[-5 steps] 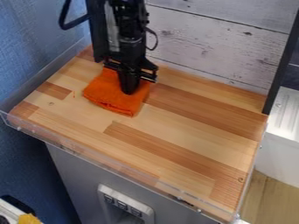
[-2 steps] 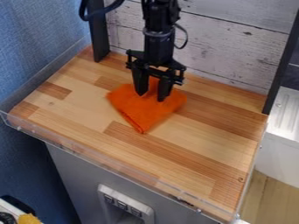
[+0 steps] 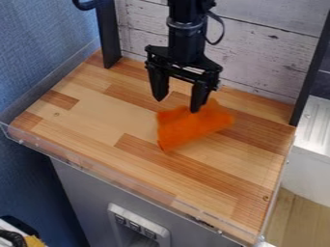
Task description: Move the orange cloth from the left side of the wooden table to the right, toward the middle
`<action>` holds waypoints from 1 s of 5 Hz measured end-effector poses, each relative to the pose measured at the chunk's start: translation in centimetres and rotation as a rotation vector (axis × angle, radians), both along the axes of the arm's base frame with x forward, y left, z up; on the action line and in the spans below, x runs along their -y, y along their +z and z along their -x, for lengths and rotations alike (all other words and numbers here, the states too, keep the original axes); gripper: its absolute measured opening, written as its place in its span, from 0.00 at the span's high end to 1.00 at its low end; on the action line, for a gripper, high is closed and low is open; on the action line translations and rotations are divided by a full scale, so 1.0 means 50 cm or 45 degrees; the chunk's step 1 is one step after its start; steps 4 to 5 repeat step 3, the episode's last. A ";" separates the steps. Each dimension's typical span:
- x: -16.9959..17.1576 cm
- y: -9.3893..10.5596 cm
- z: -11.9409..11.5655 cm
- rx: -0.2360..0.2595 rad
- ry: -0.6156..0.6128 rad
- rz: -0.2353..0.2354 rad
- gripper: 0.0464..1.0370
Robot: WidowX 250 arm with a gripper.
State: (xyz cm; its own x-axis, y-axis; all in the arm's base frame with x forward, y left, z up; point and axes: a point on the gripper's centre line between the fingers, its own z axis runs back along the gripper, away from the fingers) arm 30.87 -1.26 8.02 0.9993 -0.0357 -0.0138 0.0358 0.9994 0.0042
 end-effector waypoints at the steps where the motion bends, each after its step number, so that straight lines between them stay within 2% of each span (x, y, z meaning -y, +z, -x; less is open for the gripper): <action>1: 0.026 0.024 0.031 0.046 0.012 -0.004 0.04; 3: 0.070 0.044 0.082 0.087 0.025 -0.003 0.04; 5: 0.070 0.044 0.082 0.087 0.025 -0.003 0.04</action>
